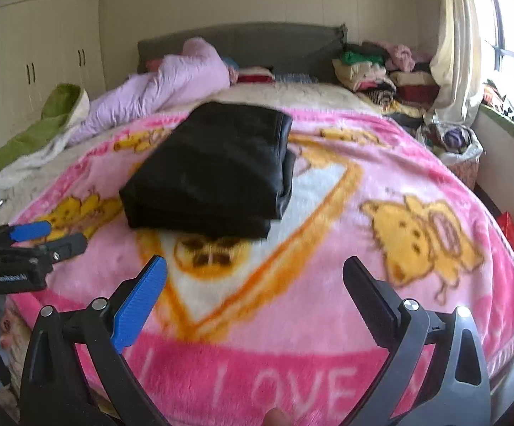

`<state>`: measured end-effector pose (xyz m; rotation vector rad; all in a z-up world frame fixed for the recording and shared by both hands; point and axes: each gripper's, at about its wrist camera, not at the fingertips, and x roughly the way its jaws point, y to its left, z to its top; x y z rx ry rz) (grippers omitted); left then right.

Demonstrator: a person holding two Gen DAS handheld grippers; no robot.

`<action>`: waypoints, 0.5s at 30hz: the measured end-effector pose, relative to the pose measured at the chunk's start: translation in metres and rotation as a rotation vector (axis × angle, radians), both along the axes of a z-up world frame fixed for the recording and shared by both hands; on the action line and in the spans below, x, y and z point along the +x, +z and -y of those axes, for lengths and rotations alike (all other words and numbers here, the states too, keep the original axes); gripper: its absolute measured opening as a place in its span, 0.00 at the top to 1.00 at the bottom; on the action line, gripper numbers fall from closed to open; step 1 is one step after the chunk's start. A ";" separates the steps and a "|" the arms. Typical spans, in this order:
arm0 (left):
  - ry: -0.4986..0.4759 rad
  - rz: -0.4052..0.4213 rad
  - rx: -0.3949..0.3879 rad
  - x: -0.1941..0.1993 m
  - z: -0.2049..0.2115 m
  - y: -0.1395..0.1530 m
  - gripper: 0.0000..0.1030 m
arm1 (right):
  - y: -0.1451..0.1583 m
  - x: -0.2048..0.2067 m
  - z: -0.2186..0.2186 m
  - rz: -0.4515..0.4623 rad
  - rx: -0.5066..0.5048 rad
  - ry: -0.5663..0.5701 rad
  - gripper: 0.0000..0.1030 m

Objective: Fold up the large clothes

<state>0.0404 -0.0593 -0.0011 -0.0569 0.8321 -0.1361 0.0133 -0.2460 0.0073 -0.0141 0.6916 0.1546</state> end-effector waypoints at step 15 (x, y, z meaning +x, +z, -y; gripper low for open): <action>0.036 0.032 -0.012 -0.009 -0.006 0.006 0.09 | 0.000 0.002 0.006 -0.004 0.022 -0.016 0.04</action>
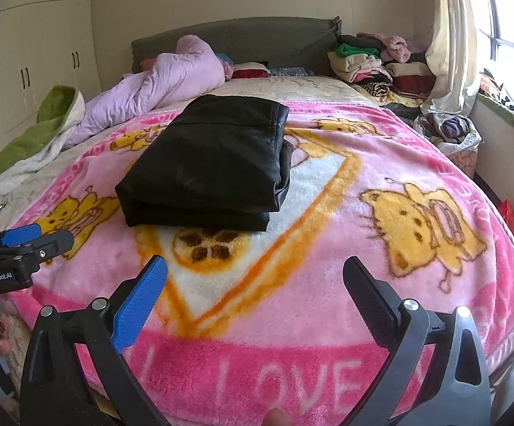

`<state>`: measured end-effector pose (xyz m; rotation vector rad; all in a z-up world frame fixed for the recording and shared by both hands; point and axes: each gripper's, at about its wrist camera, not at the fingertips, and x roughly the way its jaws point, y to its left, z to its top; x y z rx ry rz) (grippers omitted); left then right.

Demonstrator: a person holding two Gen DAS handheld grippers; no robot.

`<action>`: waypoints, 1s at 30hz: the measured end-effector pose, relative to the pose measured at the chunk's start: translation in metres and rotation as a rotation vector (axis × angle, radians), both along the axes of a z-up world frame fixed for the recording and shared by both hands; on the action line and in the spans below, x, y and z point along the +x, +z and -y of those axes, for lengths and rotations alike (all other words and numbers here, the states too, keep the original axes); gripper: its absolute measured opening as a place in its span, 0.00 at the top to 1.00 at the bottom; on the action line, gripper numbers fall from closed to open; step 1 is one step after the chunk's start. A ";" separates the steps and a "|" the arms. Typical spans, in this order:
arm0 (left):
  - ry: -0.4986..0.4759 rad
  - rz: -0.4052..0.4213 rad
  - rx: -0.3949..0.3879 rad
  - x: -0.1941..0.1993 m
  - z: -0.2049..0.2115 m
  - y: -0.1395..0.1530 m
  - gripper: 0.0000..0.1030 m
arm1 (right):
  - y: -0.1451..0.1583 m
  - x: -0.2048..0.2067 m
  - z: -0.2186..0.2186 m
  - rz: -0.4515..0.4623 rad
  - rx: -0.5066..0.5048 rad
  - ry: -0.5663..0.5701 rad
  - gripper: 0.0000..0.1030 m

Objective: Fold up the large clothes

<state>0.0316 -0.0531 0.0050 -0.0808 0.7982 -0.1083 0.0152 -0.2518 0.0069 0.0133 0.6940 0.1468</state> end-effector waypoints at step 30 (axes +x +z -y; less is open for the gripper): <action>0.007 0.012 0.029 -0.003 0.001 0.007 0.09 | 0.006 -0.005 -0.003 0.004 0.000 0.017 0.04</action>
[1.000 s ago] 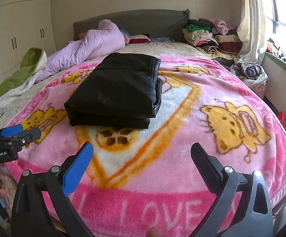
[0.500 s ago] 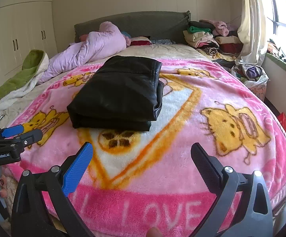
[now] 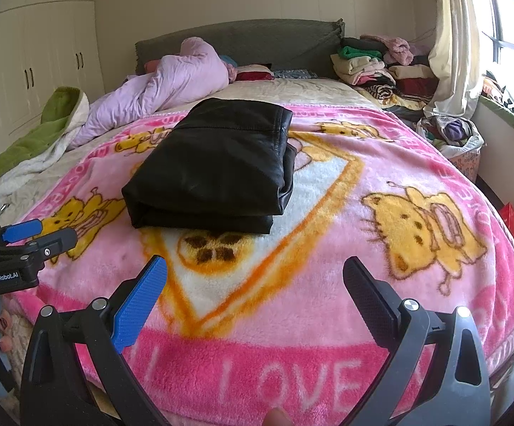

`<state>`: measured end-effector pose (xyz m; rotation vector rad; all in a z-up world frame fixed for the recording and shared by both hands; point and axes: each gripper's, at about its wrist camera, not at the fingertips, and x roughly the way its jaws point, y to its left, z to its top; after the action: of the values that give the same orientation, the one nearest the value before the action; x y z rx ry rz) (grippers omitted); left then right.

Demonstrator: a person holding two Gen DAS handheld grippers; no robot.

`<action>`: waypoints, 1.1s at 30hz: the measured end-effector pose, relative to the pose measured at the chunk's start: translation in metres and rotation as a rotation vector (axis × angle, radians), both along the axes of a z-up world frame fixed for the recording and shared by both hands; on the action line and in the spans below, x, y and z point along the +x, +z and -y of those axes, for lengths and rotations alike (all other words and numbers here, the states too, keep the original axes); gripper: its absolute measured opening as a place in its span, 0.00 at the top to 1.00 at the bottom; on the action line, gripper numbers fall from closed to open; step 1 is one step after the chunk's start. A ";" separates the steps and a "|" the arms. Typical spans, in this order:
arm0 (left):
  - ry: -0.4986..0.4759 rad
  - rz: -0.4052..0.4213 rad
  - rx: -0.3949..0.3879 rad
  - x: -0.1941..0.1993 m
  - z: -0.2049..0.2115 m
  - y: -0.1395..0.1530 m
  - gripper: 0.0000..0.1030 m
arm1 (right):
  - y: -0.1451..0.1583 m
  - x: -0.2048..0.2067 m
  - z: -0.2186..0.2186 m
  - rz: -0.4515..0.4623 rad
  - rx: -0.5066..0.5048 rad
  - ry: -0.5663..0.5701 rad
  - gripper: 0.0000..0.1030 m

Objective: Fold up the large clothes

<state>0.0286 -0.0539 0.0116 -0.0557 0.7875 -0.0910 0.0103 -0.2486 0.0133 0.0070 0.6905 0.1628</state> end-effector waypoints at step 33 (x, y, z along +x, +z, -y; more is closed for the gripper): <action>0.013 0.005 0.031 -0.001 -0.006 0.000 0.09 | -0.006 -0.003 0.011 -0.017 -0.002 -0.091 0.04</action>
<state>0.0276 -0.0479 0.0114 -0.0310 0.7836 -0.0659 0.0072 -0.2594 0.0070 0.0377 0.7056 0.0747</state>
